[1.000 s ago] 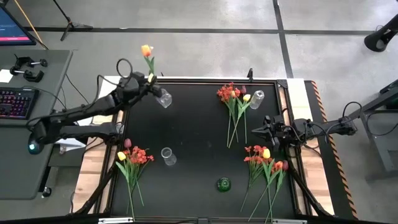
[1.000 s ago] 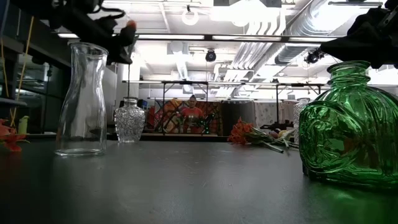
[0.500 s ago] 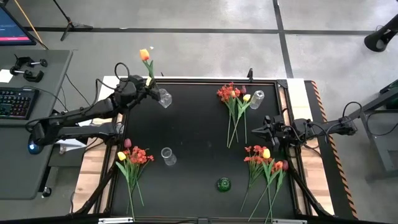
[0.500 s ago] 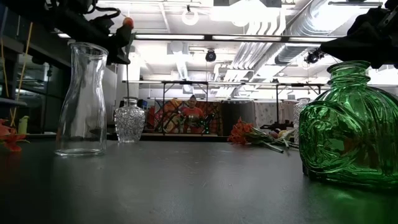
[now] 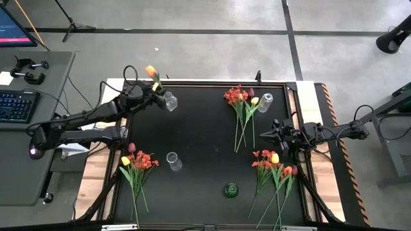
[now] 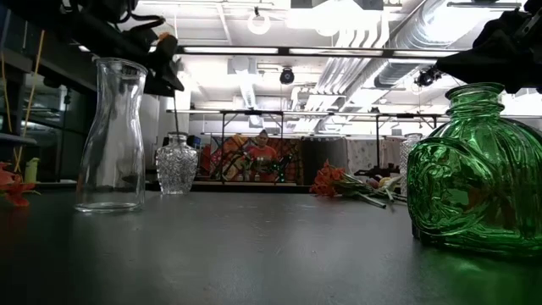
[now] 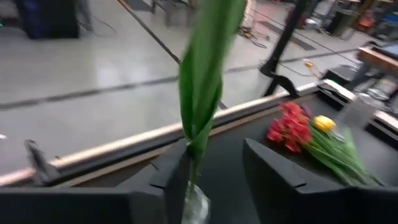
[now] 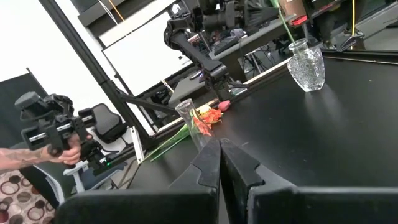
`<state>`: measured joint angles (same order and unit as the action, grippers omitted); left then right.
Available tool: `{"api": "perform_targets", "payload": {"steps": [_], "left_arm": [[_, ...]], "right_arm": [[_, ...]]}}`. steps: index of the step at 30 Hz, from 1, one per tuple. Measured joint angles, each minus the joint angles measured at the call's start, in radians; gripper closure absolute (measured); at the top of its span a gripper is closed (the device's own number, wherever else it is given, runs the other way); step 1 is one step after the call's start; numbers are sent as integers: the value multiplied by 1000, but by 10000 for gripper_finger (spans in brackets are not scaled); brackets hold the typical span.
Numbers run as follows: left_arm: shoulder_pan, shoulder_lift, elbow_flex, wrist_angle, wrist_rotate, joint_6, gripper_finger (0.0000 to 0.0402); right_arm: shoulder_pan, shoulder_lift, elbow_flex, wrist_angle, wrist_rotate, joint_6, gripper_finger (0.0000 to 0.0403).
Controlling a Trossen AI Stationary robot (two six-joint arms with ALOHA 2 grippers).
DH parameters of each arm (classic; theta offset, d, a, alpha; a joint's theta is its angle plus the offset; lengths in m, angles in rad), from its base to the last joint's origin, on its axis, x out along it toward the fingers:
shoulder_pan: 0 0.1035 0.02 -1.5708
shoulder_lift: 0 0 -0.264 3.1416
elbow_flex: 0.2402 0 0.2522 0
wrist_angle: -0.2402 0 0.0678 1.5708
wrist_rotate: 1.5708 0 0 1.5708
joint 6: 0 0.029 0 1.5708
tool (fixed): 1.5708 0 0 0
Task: Sort flowers into vase by color
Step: Put the bottom left orange flower into the top left transparent vase, then put the bottom orange flower into the top left transparent vase
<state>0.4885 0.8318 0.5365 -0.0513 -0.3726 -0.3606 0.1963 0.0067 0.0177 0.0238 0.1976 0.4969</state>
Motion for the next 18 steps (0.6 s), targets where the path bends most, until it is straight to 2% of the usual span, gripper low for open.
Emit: {"api": "perform_targets", "payload": {"steps": [4, 12, 18], "left_arm": [[0, 0, 43, -129, 76, -12, 223], [0, 0, 166, -412, 95, 21, 179], [0, 0, 264, -679, 256, -9, 172]], "right_arm": [[0, 0, 0, 0, 0, 0, 402], [0, 0, 0, 0, 0, -4, 402], [0, 0, 0, 0, 0, -4, 402]]}}
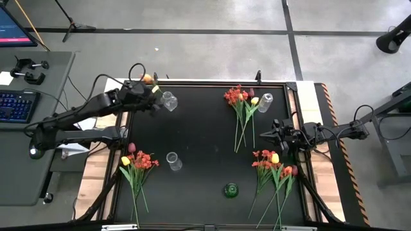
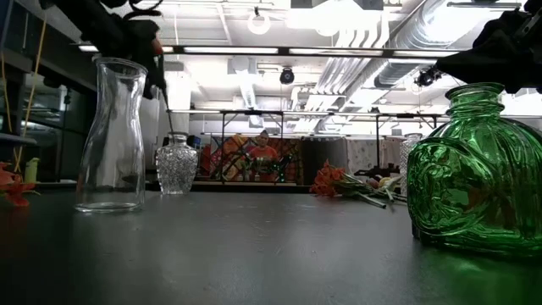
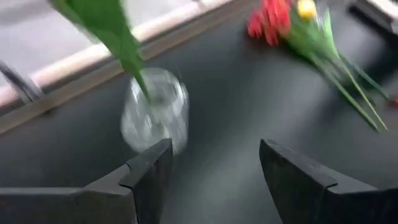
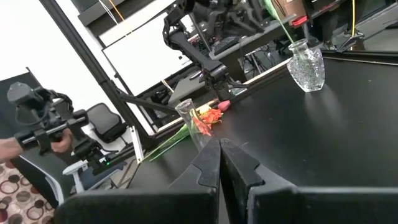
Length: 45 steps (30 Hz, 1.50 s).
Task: Sort flowers into vase by color
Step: Put the bottom orange flower into the top left transparent vase
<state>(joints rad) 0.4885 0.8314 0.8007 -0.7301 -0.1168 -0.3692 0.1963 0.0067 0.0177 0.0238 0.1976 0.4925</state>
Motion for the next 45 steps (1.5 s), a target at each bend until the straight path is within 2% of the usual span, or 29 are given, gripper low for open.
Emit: {"api": "perform_targets", "payload": {"steps": [4, 10, 13, 19, 31, 45], "left_arm": [[0, -4, 21, -126, 157, -75, 172], [-1, -21, 21, -213, 368, -183, 172], [-17, -40, 21, -236, 433, -208, 172], [-87, -93, 21, -276, 491, -294, 172], [-297, -183, 21, -229, 494, -547, 172], [-520, -158, 21, 10, 378, -768, 172]], "right_arm": [[0, 0, 0, 0, 0, 4, 402], [0, 0, 0, 0, 0, 4, 402], [0, 0, 0, 0, 0, 4, 402], [0, 0, 0, 0, 0, 4, 402], [0, 0, 0, 0, 0, 4, 402], [0, 0, 0, 0, 0, 2, 402]]}}
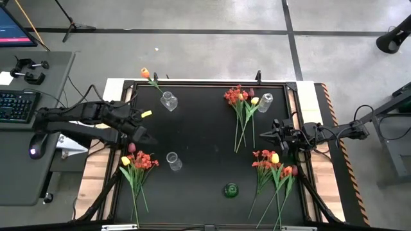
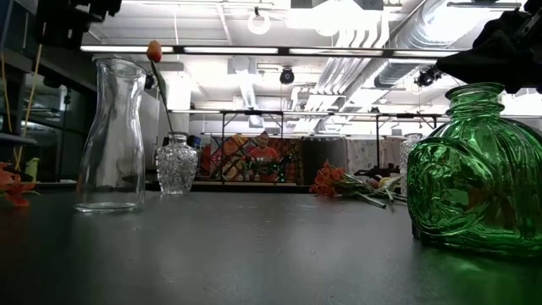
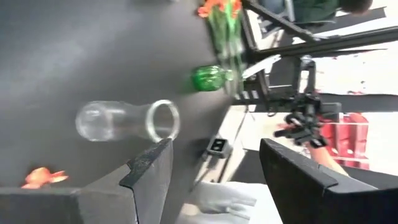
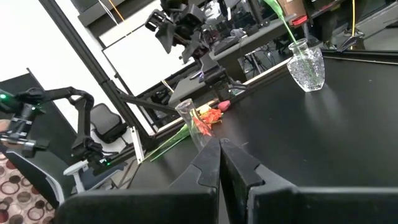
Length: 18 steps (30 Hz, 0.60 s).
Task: Sort flowers into vase by color
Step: Put the bottom orange flower into the top left transparent vase
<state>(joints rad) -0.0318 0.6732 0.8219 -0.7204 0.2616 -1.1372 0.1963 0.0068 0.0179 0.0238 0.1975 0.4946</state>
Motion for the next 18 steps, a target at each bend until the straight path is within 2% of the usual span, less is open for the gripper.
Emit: {"api": "perform_targets", "payload": {"steps": [4, 6, 10, 15, 18], "left_arm": [[-58, 12, 0, 80, -12, -46, 172], [-85, 19, 0, 118, -18, -62, 172], [-133, 38, 0, 180, -66, -65, 172], [-156, 65, 0, 202, -128, -24, 172], [-160, 83, 0, 202, -134, -6, 172]], "right_arm": [[0, 0, 0, 9, 24, 39, 402], [0, 0, -1, 57, 43, 203, 402], [0, 0, 0, 188, 167, 583, 402], [0, 2, -1, 271, 250, 567, 402], [4, 33, -1, 448, 192, 583, 402]]}}
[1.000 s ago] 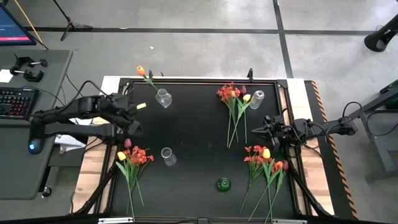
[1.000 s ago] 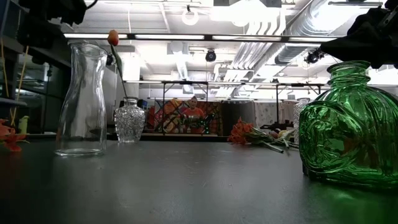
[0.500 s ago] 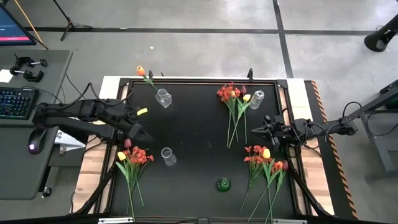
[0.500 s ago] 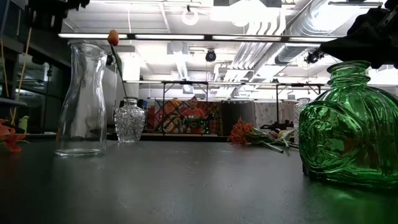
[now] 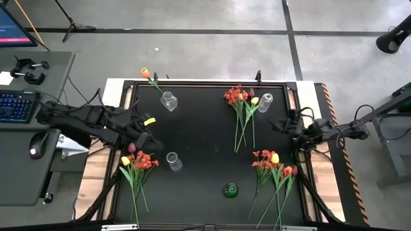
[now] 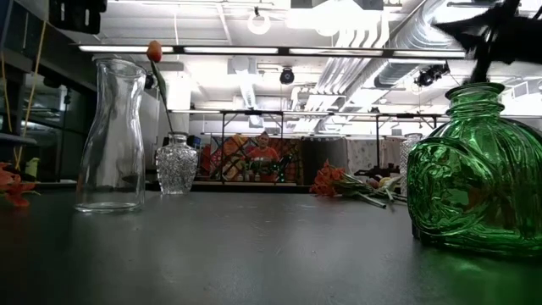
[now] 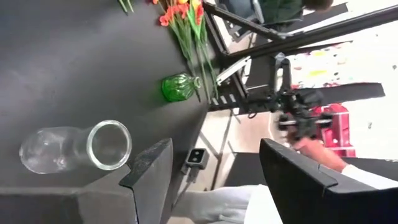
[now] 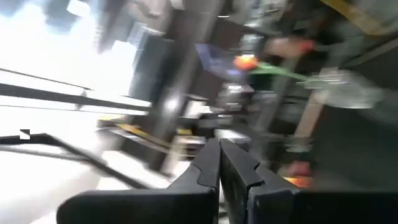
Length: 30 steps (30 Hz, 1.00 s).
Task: Sort flowers into vase by color
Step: Put the bottom orange flower into the top left transparent vase
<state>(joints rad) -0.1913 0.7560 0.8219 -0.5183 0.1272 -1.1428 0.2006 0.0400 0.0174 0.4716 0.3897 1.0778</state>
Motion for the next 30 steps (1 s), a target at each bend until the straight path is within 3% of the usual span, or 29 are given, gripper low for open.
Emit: {"api": "perform_targets", "payload": {"steps": [3, 6, 10, 16, 20, 22, 26, 30], "left_arm": [[0, 16, 0, -1, 0, 22, 172], [0, 29, 0, 0, 0, 28, 172], [0, 38, 0, 0, 0, 29, 172], [0, 36, 0, -1, 0, 35, 172], [0, 36, 0, -2, 16, 41, 172], [0, 36, 0, -7, 24, 37, 172], [0, 36, 0, -14, 37, 50, 172], [1, 35, 0, -15, 77, 120, 172]], "right_arm": [[24, 83, 20, 182, -59, -46, 402], [59, 218, 119, 200, -59, -128, 402], [95, 473, 298, 145, -92, -176, 402], [94, 763, 591, -131, -317, -239, 402], [102, 889, 771, -524, -569, -28, 402], [148, 953, 839, -723, -643, 108, 402], [292, 1076, 933, -989, -671, 334, 402], [423, 1197, 944, -1059, -670, 622, 389]]}}
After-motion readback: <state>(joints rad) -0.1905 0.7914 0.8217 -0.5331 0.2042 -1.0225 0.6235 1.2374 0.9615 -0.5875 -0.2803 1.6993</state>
